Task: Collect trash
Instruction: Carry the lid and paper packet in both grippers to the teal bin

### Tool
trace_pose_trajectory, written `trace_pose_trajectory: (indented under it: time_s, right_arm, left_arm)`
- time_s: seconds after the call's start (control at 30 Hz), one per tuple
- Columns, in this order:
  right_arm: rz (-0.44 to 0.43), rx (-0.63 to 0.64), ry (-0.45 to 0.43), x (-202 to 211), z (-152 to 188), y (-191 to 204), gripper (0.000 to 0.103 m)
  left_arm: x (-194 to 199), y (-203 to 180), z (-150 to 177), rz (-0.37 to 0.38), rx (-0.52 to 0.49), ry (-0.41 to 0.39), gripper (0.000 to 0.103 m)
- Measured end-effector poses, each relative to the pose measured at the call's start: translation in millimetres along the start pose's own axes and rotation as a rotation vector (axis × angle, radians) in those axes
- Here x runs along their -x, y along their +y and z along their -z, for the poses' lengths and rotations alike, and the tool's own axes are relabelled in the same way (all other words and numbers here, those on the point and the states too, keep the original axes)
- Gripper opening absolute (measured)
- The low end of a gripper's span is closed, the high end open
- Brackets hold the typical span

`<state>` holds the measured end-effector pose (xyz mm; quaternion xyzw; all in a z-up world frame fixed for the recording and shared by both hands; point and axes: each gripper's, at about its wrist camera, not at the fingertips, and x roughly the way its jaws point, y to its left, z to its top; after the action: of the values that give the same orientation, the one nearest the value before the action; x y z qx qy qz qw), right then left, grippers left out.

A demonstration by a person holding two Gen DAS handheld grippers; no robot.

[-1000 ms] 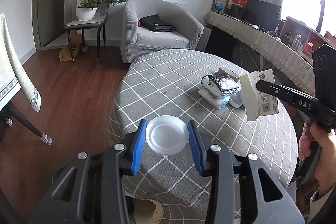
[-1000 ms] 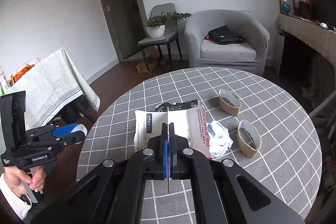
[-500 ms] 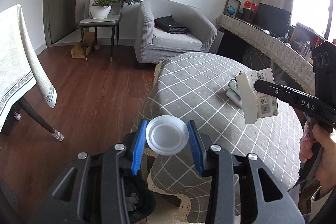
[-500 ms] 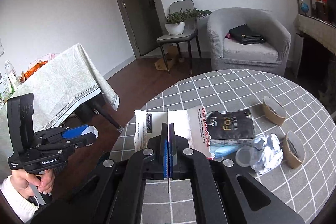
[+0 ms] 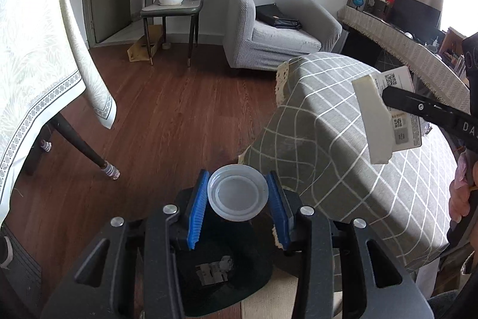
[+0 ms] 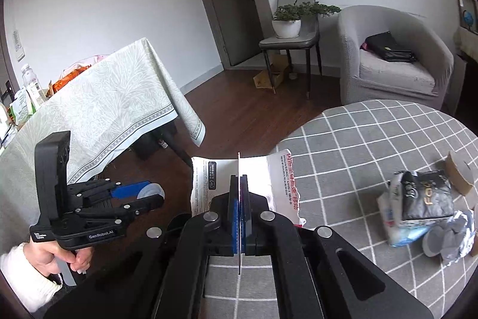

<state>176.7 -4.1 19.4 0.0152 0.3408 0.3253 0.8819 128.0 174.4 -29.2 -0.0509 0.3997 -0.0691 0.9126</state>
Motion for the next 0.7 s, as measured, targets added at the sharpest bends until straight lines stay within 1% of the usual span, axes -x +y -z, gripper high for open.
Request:
trace_pose_trajectory:
  time_s: [0.17, 0.37, 0.5, 0.6, 0.7]
  right_arm:
    - [-0.038, 0.028, 0.026, -23, -4, 25, 0.001]
    - [-0.083, 0.049, 0.054, -52, -8, 54, 0.001]
    - [-0.108, 0.045, 0.087, -72, -6, 66, 0.001]
    - [-0.111, 0.048, 0.120, -91, -4, 72, 0.001]
    - [-0.115, 0.049, 0.146, -104, 0, 79, 0.001]
  left_arm:
    - [-11, 28, 15, -0.009, 0.029, 0.070, 0.042]
    - [-25, 55, 35, -0.033, 0.041, 0.154, 0.042]
    - [-33, 66, 50, -0.030, 0.045, 0.206, 0.042]
    - [-40, 74, 62, -0.021, 0.055, 0.246, 0.042]
    - [-48, 78, 71, -0.035, 0.039, 0.287, 0.042]
